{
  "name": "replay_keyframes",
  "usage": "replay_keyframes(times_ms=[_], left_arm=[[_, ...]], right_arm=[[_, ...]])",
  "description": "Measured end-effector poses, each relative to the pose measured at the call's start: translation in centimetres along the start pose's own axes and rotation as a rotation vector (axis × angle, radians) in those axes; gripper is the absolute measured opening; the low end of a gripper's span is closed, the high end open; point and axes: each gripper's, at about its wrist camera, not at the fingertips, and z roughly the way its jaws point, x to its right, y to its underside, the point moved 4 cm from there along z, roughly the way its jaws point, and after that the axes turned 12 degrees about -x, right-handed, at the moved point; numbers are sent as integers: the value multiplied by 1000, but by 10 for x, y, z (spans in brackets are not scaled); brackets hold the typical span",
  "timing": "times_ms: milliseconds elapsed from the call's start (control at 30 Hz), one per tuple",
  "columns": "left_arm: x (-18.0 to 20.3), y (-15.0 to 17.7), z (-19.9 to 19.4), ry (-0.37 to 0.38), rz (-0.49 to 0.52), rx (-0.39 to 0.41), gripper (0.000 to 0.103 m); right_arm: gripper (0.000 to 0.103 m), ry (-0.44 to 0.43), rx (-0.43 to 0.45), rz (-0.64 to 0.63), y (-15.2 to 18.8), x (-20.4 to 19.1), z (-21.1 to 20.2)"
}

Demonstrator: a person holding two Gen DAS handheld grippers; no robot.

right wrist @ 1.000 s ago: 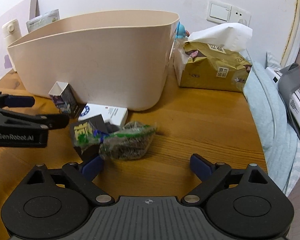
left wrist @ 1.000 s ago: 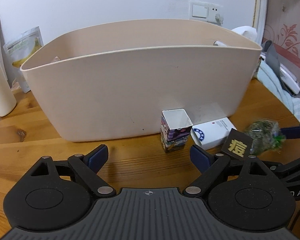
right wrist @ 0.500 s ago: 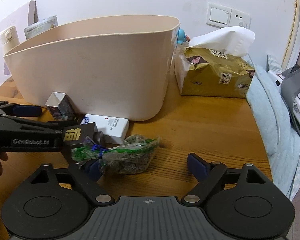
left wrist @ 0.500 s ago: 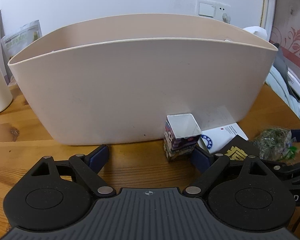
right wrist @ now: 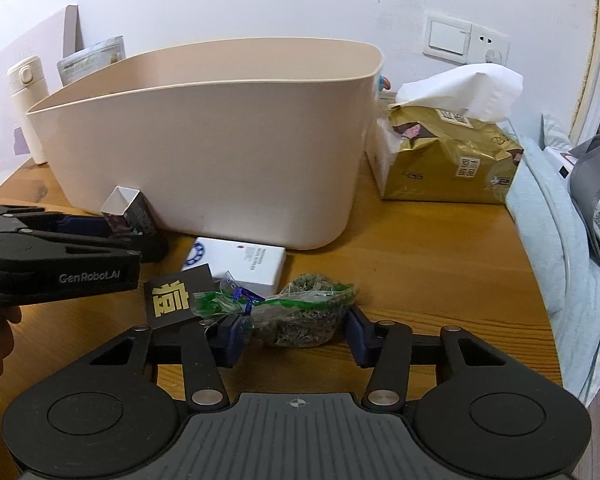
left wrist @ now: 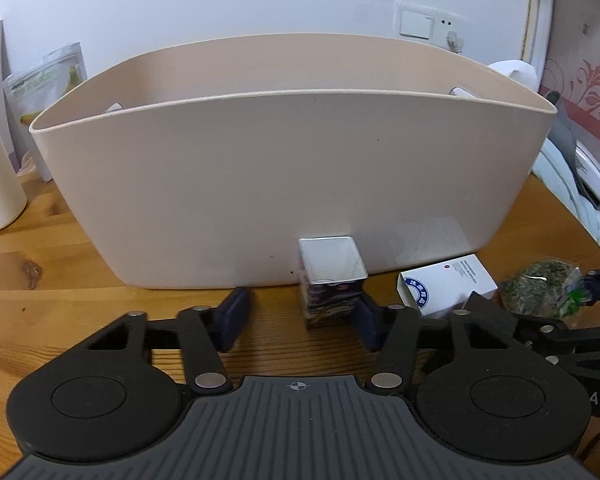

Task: Organize objects
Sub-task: 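Grasp the herb bag with the right tool while the left tool grasps the printed carton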

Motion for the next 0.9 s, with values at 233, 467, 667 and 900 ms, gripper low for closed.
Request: replay_keyframes(times_ms=[233,467,667,900], left_arm=[[-7,1,-5,29,15,-13,24],[-13,3,-11,55,17,-17,24],[-17,6,-21,66,25,-15,24],[-24,13,-37,69,28,9,24]], right_arm=[[45,-8,2,10,2,-6,-2],[45,-5,2,25,1,-6,-6],[45,4,21,32,0,-7,-16],[45,13,43,35,2,-11,-31]])
